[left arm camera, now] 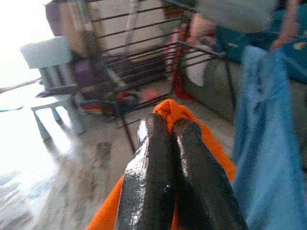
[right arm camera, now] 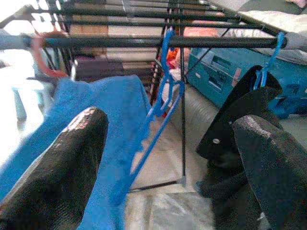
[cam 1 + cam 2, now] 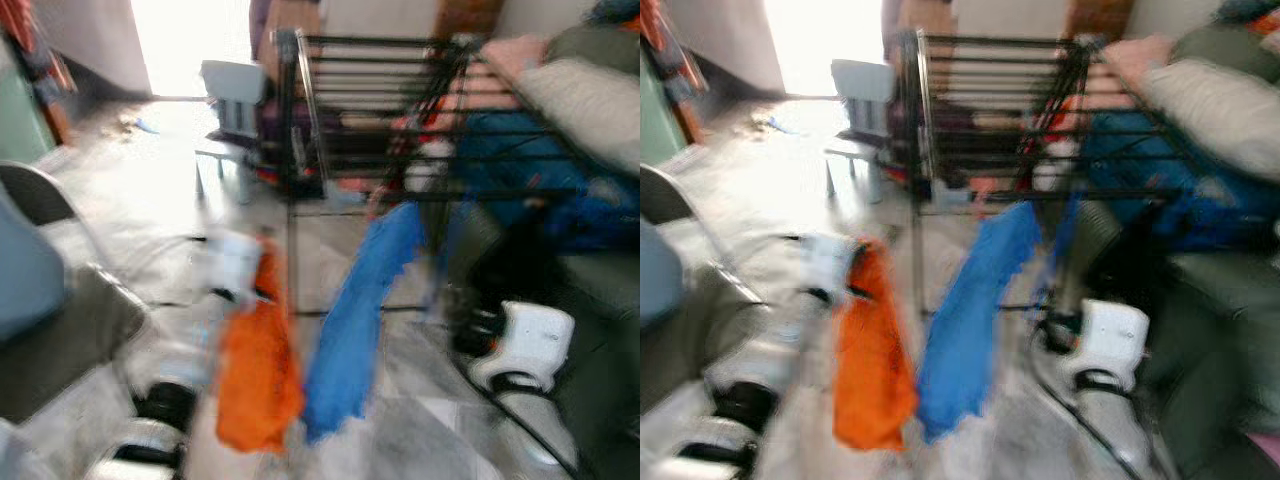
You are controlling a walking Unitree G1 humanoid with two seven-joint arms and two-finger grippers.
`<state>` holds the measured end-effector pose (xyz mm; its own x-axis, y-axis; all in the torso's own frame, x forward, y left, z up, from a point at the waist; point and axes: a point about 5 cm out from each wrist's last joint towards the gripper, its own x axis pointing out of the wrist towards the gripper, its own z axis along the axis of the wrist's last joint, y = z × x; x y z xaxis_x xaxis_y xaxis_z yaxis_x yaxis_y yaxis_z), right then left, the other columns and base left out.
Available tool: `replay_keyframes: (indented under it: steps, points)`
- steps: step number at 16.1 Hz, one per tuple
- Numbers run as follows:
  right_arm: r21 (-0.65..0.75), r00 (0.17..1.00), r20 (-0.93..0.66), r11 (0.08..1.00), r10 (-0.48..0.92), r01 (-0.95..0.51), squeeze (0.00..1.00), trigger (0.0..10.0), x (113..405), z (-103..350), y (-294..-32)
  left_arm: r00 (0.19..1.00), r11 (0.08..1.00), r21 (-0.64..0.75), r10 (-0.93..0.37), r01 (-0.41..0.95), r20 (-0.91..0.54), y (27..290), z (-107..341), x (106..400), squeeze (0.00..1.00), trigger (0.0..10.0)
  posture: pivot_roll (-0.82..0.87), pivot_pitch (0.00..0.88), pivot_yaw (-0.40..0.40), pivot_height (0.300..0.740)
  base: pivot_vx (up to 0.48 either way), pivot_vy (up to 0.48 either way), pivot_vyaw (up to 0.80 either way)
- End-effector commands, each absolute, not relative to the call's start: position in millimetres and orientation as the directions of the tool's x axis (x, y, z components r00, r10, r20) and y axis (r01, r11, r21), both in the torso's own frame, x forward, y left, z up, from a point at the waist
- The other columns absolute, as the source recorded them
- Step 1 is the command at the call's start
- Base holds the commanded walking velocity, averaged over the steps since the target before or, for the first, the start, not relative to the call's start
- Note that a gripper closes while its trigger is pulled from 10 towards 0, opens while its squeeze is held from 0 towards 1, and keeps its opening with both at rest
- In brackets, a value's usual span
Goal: Hang hanger
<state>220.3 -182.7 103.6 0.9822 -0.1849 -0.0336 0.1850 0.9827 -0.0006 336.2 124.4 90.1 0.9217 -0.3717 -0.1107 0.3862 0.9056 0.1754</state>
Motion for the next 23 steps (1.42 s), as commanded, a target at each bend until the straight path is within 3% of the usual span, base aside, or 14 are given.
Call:
replay_keyframes:
  steps: [1,6,11,23]
  points:
    - [0.009,0.984,-0.013,0.984,-0.180,0.180,0.00,10.0,225,109,-179,0.935,0.911,0.210,-0.348,0.355,-0.074,136,102,340,0.00,10.0,0.02,0.000,-0.061,0.740,0.480,0.000,0.00]
    - [0.006,0.981,-0.047,0.982,-0.186,0.186,0.00,10.0,224,104,-180,0.933,0.912,0.194,-0.351,0.361,-0.085,134,100,339,0.00,10.0,0.02,0.000,-0.065,0.740,0.455,0.000,0.00]
    - [-0.050,0.957,-0.125,0.965,-0.262,0.258,0.00,10.0,225,90,-187,0.921,0.904,0.177,-0.379,0.389,-0.087,129,98,336,0.00,10.0,0.03,0.000,-0.070,0.740,0.000,0.000,0.00]
    - [-0.005,0.904,-0.343,0.963,-0.256,0.271,0.00,10.0,249,60,-187,0.905,0.893,0.148,-0.414,0.424,-0.093,119,97,335,0.00,10.0,0.03,0.000,-0.073,0.740,0.000,0.000,0.00]
